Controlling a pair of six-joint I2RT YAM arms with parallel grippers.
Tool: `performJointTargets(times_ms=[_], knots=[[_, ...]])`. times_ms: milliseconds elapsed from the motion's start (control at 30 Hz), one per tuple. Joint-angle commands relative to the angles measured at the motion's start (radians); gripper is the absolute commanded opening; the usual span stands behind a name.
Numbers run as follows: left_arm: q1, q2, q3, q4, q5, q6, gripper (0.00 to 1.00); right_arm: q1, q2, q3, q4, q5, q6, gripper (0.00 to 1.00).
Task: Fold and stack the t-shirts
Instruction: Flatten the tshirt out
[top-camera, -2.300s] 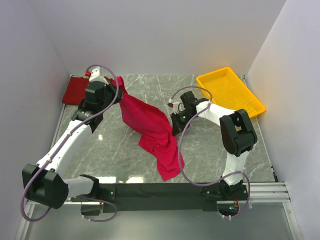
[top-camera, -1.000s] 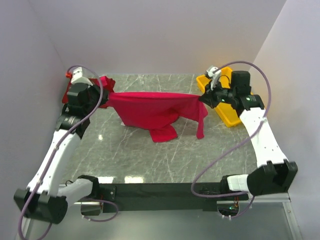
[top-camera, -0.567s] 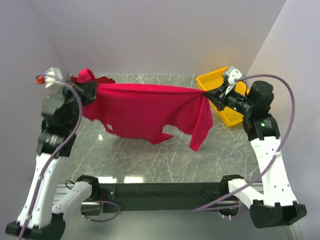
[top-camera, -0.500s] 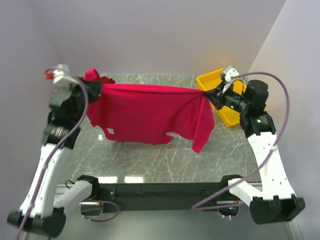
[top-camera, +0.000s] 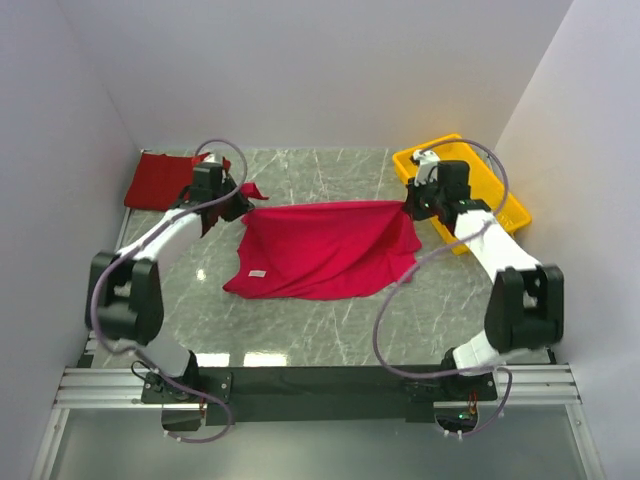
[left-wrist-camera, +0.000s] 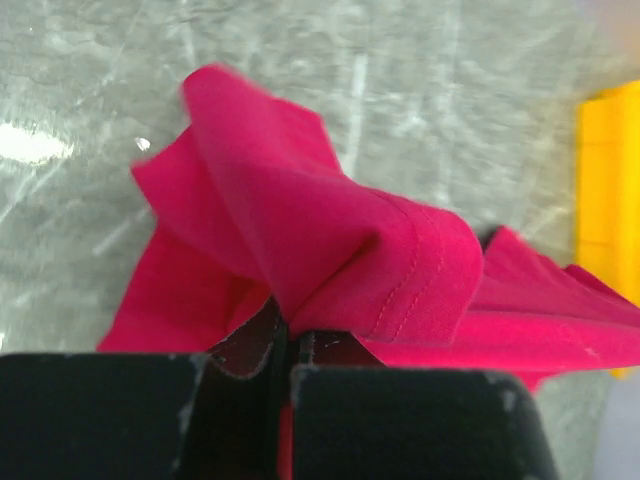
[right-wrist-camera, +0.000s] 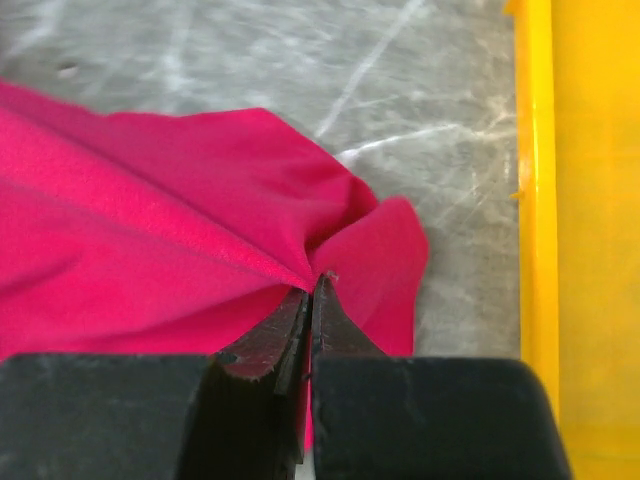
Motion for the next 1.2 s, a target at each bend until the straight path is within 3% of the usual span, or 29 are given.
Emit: performJointTargets(times_ms=[0,467,500,600,667,733,800,833,867,900,933,1000,1033,1167], knots=[[0.005,0.106,0.112,0.076,-0.060,0.041,0.01,0.009,0.099,0.137,0.097,0.174,0.060,0.00],[0.007,0.407,0.515,-0.035,-0.347,0.055,0.01,0.080,0.426,0.448,0.117,0.465,0.141,0.00],[0.005,0.439,0.570,-0.041,-0.336,0.061,0.01,0.078,0.431,0.461,0.117,0.464,0.143,0.02],[0.007,0.519,0.705,-0.099,-0.274,0.086,0.03,0.080,0.439,0.479,0.114,0.455,0.134,0.26],[0.008,0.573,0.828,-0.177,-0.223,0.115,0.28,0.080,0.429,0.497,0.103,0.426,0.111,0.45],[0.008,0.587,0.894,-0.222,-0.229,0.144,0.53,0.081,0.388,0.494,0.080,0.392,0.065,0.59],[0.011,0.558,0.924,-0.245,-0.235,0.170,0.62,0.081,0.319,0.470,0.041,0.290,-0.001,0.66],[0.015,0.535,0.914,-0.245,-0.235,0.193,0.71,0.081,0.296,0.459,0.007,0.233,-0.111,0.69],[0.021,0.483,0.886,-0.246,-0.223,0.205,0.74,0.077,0.275,0.445,-0.040,0.147,-0.179,0.69],[0.025,0.454,0.861,-0.259,-0.214,0.224,0.74,0.072,0.235,0.438,-0.169,-0.016,-0.254,0.69],[0.031,0.381,0.827,-0.260,-0.192,0.231,0.75,0.073,0.213,0.418,-0.224,-0.080,-0.391,0.69],[0.038,0.296,0.676,-0.262,-0.137,0.242,0.75,0.070,0.154,0.321,-0.355,-0.201,-0.518,0.70],[0.039,0.206,0.611,-0.260,-0.122,0.236,0.75,0.070,0.137,0.291,-0.395,-0.212,-0.635,0.69],[0.039,-0.025,0.175,-0.211,0.065,0.183,0.74,0.051,0.095,0.159,-0.461,-0.185,-0.687,0.68]])
